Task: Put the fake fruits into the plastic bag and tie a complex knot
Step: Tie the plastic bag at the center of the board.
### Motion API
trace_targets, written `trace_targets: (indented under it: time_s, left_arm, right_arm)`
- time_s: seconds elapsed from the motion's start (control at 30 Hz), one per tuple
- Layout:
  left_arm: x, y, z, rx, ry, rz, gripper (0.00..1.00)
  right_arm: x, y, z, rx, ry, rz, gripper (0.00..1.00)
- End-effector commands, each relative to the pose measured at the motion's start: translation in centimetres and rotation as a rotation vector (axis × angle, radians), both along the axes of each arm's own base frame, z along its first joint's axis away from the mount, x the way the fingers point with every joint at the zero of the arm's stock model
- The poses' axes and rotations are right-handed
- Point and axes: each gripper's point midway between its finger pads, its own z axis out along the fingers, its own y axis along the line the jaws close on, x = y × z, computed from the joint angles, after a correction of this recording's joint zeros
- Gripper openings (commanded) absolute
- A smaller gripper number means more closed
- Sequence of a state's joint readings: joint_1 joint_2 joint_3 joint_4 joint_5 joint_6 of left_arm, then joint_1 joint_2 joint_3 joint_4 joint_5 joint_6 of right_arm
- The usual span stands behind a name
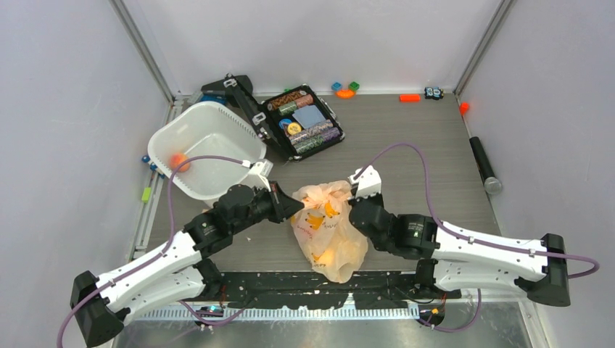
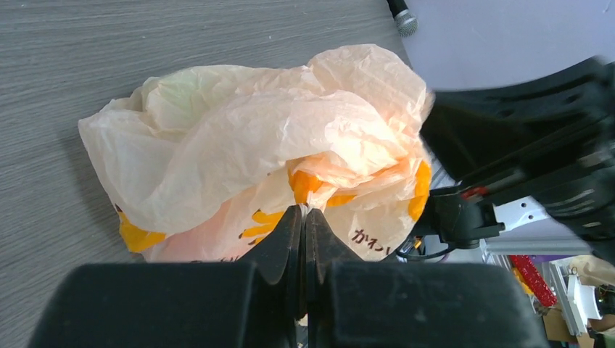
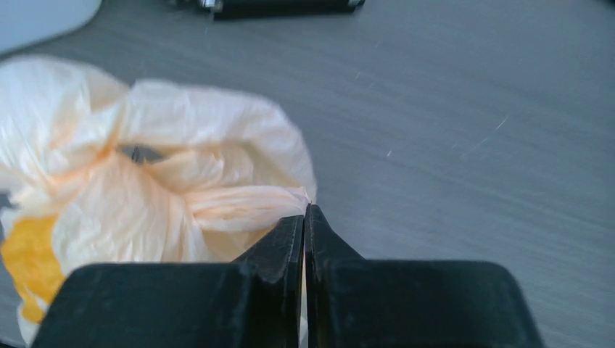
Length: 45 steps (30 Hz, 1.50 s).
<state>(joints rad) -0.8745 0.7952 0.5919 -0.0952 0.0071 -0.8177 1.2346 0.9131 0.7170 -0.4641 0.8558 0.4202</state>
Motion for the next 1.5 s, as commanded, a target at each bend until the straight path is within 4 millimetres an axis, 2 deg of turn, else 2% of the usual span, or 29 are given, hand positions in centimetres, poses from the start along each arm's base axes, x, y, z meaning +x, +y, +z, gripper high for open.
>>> trace_targets:
  time_s: [0.0,0.03,0.13,0.17,0.2,0.23,0.33,0.4,0.53,0.57,0.6,0.63,0.67,0.7,0.73,0.77,0.8,0.83,0.93,1.0,1.03,1.17,1.47]
  left_arm:
    - [0.1,-0.5,1.8,-0.039,-0.056,-0.031,0.00]
    - [0.1,-0.6,1.7,-0.035,-0.054,-0.034,0.00]
    - [0.2,-0.7,0.7,-0.017,-0.036,-0.031,0.00]
    - [0.3,-0.6,0.2,-0.011,-0.028,-0.027,0.00]
    - [0.3,-0.5,-0.3,-0.005,-0.022,-0.019,0.00]
    - [0.4,-0.5,-0.7,-0.002,-0.018,-0.012,0.00]
    - [0.4,-0.8,-1.8,0.000,-0.009,-0.026,0.00]
    - [0.4,-1.6,-1.8,-0.013,-0.012,-0.053,0.00]
    - [0.5,-3.2,-1.8,-0.037,-0.002,-0.103,0.00]
    - [0.6,-3.5,-1.7,-0.046,-0.002,-0.106,0.00]
    - [0.7,-3.7,-1.6,-0.052,-0.003,-0.107,0.00]
    - [0.8,-3.8,-1.6,-0.059,-0.005,-0.106,0.00]
    - [0.9,-4.0,-1.5,-0.063,-0.006,-0.107,0.00]
    - [1.0,-4.1,-1.4,-0.066,-0.007,-0.108,0.00]
    - [0.9,-4.2,-1.4,-0.068,-0.007,-0.112,0.00]
    - [0.9,-4.2,-1.4,-0.072,-0.009,-0.116,0.00]
    - [0.9,-4.2,-1.4,-0.076,-0.011,-0.118,0.00]
    - [0.9,-4.2,-1.5,-0.079,-0.010,-0.116,0.00]
    - [0.8,-4.1,-1.7,-0.086,-0.010,-0.113,0.00]
    - [0.7,-4.1,-1.8,-0.086,-0.008,-0.117,0.00]
    - [0.7,-4.1,-1.8,-0.085,-0.007,-0.119,0.00]
    - [0.5,-4.3,-1.5,-0.097,-0.016,-0.132,0.00]
    - [0.5,-4.3,-1.6,-0.101,-0.018,-0.135,0.00]
  right_arm:
    - [3.3,-3.0,6.9,-0.194,-0.209,-0.174,0.05]
    - [3.8,-3.2,7.6,-0.225,-0.223,-0.188,0.05]
    - [6.5,-4.2,6.9,-0.258,-0.221,-0.264,0.05]
    - [7.0,-4.2,5.7,-0.281,-0.203,-0.253,0.05]
    - [8.0,-4.8,5.5,-0.258,-0.204,-0.287,0.05]
    - [8.6,-5.2,4.5,-0.253,-0.191,-0.295,0.05]
    - [9.3,-5.2,3.4,-0.231,-0.172,-0.278,0.05]
    - [9.4,-4.5,3.7,-0.186,-0.175,-0.248,0.05]
    - [8.8,-2.6,6.3,0.000,-0.187,-0.166,0.05]
    - [8.3,-2.4,6.9,0.044,-0.182,-0.141,0.08]
    - [8.0,-2.2,7.6,0.112,-0.175,-0.143,0.22]
    - [7.3,-2.2,8.2,0.153,-0.167,-0.124,0.30]
    - [6.9,-2.1,8.3,0.221,-0.151,-0.131,0.47]
    - [6.2,-2.4,8.8,0.273,-0.145,-0.126,0.55]
    - [5.8,-2.4,8.2,0.325,-0.122,-0.138,0.64]
    - [5.2,-2.8,8.6,0.379,-0.125,-0.138,0.66]
    - [4.9,-2.9,7.6,0.433,-0.100,-0.162,0.69]
    - [4.5,-3.2,7.8,0.486,-0.100,-0.169,0.70]
    - [3.4,-2.8,6.4,0.667,-0.042,-0.181,0.78]
    - [3.2,-2.3,6.3,0.754,-0.032,-0.175,0.84]
    - [3.3,-2.0,6.9,0.792,-0.041,-0.168,0.89]
    - [4.2,-1.7,6.8,0.825,-0.023,-0.182,0.93]
    - [7.1,0.4,4.0,0.807,0.101,-0.175,0.93]
